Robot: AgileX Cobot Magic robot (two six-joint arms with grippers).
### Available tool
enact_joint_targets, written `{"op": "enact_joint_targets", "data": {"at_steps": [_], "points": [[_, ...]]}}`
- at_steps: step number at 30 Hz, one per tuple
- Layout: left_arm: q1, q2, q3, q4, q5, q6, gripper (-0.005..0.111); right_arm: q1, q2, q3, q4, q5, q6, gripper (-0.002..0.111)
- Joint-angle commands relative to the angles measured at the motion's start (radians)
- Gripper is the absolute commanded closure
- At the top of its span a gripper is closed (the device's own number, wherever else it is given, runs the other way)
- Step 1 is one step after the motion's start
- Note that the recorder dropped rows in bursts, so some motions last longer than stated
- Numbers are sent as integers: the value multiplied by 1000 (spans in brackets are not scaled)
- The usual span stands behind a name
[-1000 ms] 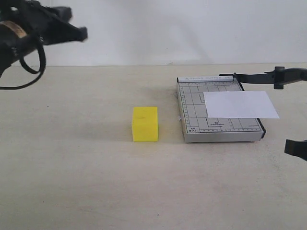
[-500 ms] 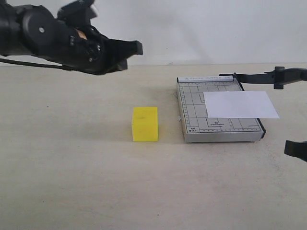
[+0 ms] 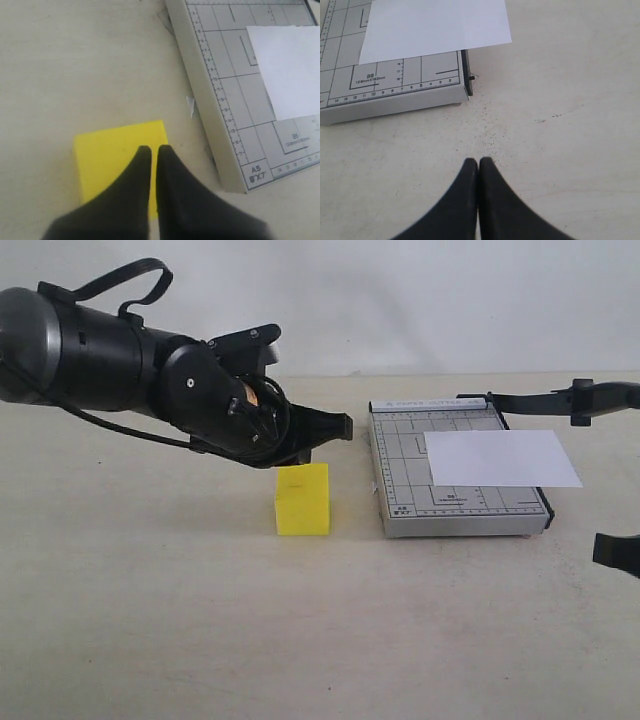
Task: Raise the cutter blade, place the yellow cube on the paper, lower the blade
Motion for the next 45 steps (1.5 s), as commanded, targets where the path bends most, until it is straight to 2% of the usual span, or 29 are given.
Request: {"op": "enact_joint_targets", "data": {"at_steps": [1,4,6,7,8,9,10,11,12,13,20,39,42,45], "points": [[-3,3,-9,21,-23,-10,102,-1,-7,-5,-2,0,1,108],[-3,5,-9,21,-90,-10,102,-1,-7,-5,-2,-10,2,108],[-3,5,-9,23,-112,6,98,-1,-7,-5,-2,-20,2,108],[-3,5,-9,23,-112,8,85,-1,-7,-5,-2,-20,2,108],[-3,5,-9,21,-112,8,78,-1,-7,-5,-2,-20,2,108],[-3,5,-9,21,-112,8,56,-1,-7,-5,-2,-20,2,108],[-3,5,-9,19,-112,8,46,-1,-7,-5,-2,-20,2,108],[-3,5,-9,14,-113,-19,20,-1,-7,-5,-2,-20,2,108],[-3,5,-9,14,-117,-21,4,-1,-7,-5,-2,-20,2,108],[-3,5,-9,14,-117,-21,-3,-1,-7,-5,-2,-20,2,108],[-3,13,-9,18,-29,-21,-3,-1,-7,-5,-2,-24,2,108],[-3,144,-9,19,-15,-65,-2,-1,-7,-5,-2,-35,13,108],[-3,145,-9,19,-1,-108,3,-1,-7,-5,-2,-36,15,108],[-3,145,-9,19,0,-128,20,-1,-7,-5,-2,-36,15,108]]}}
